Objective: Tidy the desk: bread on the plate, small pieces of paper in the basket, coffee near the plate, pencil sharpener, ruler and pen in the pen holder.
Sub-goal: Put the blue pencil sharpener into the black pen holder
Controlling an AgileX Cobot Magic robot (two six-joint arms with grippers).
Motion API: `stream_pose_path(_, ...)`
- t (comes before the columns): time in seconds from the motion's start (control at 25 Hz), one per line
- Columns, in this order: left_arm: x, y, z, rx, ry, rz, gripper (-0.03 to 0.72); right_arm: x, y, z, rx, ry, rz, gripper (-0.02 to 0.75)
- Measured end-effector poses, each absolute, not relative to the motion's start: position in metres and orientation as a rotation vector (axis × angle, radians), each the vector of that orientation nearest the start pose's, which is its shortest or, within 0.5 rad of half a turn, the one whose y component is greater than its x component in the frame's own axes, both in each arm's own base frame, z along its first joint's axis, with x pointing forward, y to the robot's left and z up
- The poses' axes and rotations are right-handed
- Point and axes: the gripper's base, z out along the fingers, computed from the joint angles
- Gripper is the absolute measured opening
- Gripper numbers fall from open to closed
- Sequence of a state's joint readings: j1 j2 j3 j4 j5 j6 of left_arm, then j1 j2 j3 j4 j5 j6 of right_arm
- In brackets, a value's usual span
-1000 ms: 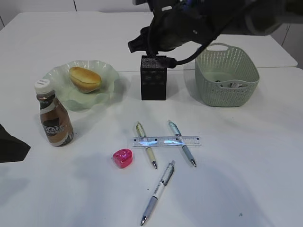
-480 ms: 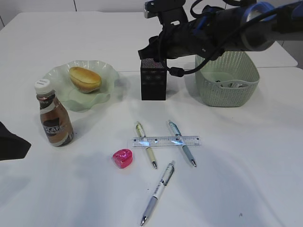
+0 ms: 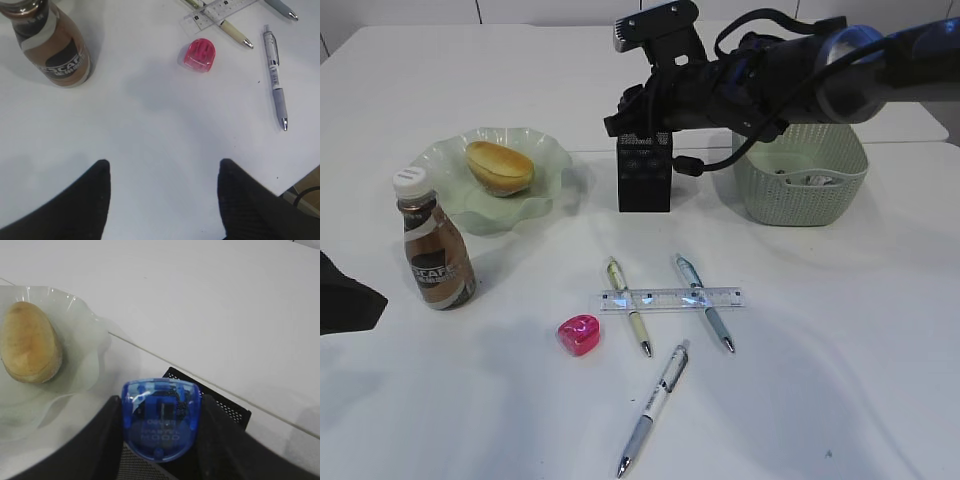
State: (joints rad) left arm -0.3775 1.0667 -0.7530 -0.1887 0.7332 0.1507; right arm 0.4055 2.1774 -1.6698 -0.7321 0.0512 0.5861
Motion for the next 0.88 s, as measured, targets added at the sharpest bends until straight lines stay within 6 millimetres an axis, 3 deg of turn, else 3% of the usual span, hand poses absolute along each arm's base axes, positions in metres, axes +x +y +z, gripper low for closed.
stream_pose_path(0.88,0.181,-0.084,0.281,0.539,2.48,-0.306,0.474,0.495,0.194,0.186,-0.548,1.929,0.137,0.341)
